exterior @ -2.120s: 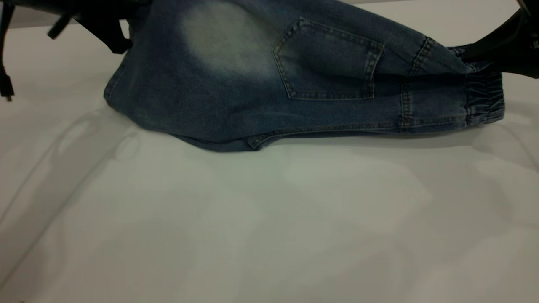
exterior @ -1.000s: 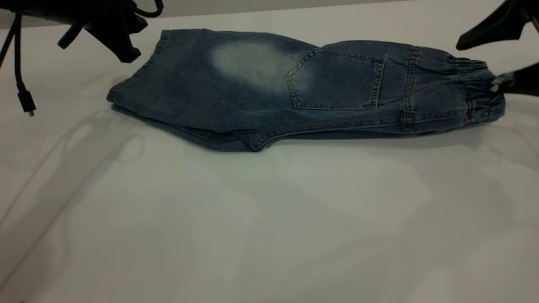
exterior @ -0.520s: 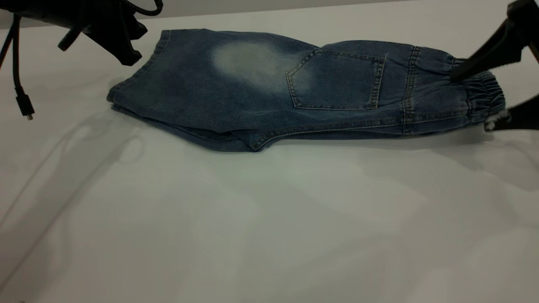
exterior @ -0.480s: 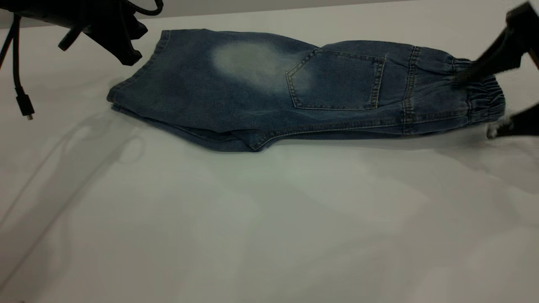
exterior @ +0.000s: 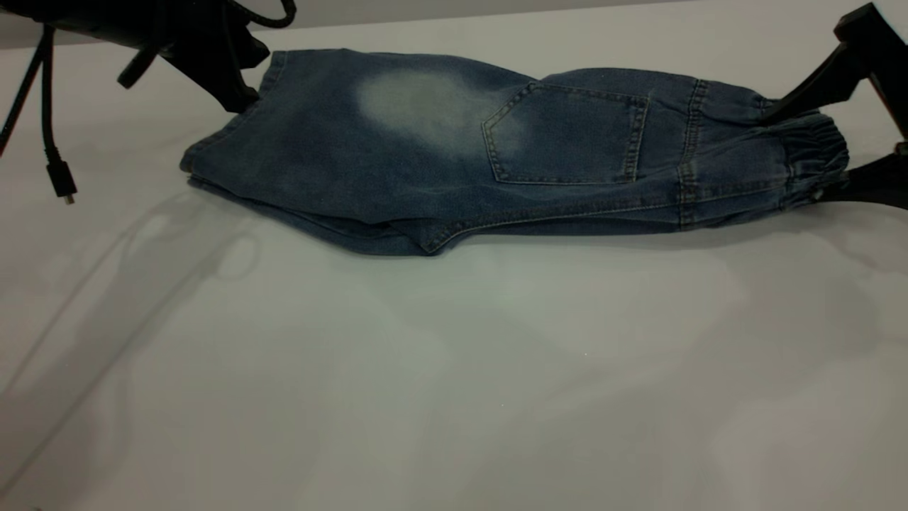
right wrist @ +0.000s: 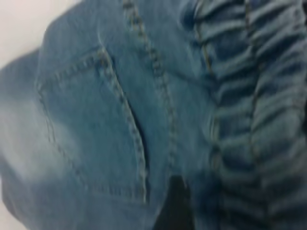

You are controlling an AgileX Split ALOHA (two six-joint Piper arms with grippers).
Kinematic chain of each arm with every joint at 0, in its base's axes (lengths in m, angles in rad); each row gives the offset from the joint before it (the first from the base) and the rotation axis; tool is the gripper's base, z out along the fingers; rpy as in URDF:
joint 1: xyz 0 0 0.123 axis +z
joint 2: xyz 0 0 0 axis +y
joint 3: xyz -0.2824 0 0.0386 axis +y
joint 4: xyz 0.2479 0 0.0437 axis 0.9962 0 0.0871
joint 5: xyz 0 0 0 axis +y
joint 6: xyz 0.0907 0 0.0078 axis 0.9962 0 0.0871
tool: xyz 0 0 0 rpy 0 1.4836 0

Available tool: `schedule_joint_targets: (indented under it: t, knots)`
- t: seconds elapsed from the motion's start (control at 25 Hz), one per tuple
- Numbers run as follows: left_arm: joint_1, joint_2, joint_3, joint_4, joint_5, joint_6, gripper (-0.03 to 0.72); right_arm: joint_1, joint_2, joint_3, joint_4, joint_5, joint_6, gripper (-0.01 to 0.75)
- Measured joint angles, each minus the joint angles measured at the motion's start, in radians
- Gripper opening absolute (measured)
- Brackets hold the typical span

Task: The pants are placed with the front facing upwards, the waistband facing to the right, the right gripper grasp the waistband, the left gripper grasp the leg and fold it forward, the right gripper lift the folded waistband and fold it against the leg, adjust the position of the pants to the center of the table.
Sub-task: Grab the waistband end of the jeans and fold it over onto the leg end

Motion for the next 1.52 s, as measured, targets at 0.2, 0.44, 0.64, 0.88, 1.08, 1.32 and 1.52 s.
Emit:
schedule_joint_targets:
  t: [0.2,0.44,0.64,0.88,1.08,1.32,1.52]
  knots:
    - [0.0,-0.001,0.0,0.0,0.0,-0.001,0.272,0.0,0.06,-0.017,0.019,0.008,0.049,0.54]
    - [0.0,0.002,0.0,0.0,0.082,-0.055,0.272,-0.001,0.054,-0.015,0.041,0.04,0.008,0.286]
    - [-0.012,0.016,0.0,0.001,0.111,-0.078,0.272,-0.001,0.048,-0.015,0.108,0.091,-0.059,0.078]
    - [-0.073,0.078,-0.001,0.002,0.089,-0.078,0.272,-0.001,-0.018,-0.015,0.106,0.214,-0.166,0.078]
    - [-0.105,0.154,-0.002,-0.002,0.066,-0.078,0.272,-0.001,-0.101,-0.015,0.105,0.278,-0.18,0.078]
    - [-0.185,0.174,-0.002,-0.004,0.055,-0.104,0.27,-0.001,-0.217,-0.042,0.1,0.378,-0.196,0.078]
    - [-0.247,0.176,-0.002,0.0,0.07,-0.188,0.269,-0.001,-0.25,-0.075,0.105,0.441,-0.196,0.078]
